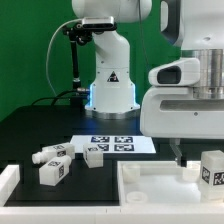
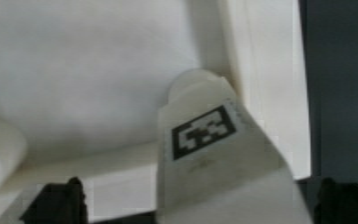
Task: Assemble one leg
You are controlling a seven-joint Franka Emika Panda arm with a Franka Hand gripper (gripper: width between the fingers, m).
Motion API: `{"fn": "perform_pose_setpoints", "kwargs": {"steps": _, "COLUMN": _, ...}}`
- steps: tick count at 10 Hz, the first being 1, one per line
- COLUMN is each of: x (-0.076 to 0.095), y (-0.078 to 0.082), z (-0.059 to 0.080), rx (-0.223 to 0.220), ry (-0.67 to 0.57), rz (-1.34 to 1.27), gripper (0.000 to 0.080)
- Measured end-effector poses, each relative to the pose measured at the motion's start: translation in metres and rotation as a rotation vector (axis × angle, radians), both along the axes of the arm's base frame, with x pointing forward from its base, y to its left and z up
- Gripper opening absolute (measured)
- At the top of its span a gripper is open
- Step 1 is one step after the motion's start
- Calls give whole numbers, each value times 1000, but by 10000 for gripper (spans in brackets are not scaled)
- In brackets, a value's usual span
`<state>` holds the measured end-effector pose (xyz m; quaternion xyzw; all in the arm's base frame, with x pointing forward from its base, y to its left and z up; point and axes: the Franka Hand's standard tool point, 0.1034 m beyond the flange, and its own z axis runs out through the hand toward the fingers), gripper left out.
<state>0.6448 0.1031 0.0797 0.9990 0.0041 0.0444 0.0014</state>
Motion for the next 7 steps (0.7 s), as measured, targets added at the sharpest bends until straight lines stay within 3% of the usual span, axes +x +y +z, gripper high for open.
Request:
{"fn": "perform_pose_setpoints", "kwargs": {"steps": 3, "x": 0, "y": 0, "z": 0, "rx": -10, "ry": 0, "rz": 55, "gripper": 649}}
{"fn": "perform_pose_setpoints", "kwargs": {"steps": 4, "x": 0, "y": 0, "z": 0, "rx": -6, "ry": 0, "rz": 33, "gripper": 559}}
{"fn": "perform_pose_setpoints", "kwargs": {"steps": 5, "x": 0, "y": 0, "z": 0, "rx": 2, "ry": 0, "rz": -45, "gripper": 377}}
{"fn": "perform_pose_setpoints", "kwargs": {"steps": 6, "x": 0, "y": 0, "z": 0, "rx": 8, "ry": 0, "rz": -110, "gripper": 285}}
{"fn": "perform_pose_setpoints", "kwargs": {"steps": 7, "x": 0, "y": 0, "z": 0, "rx": 15, "ry": 0, "rz": -179, "gripper": 285}}
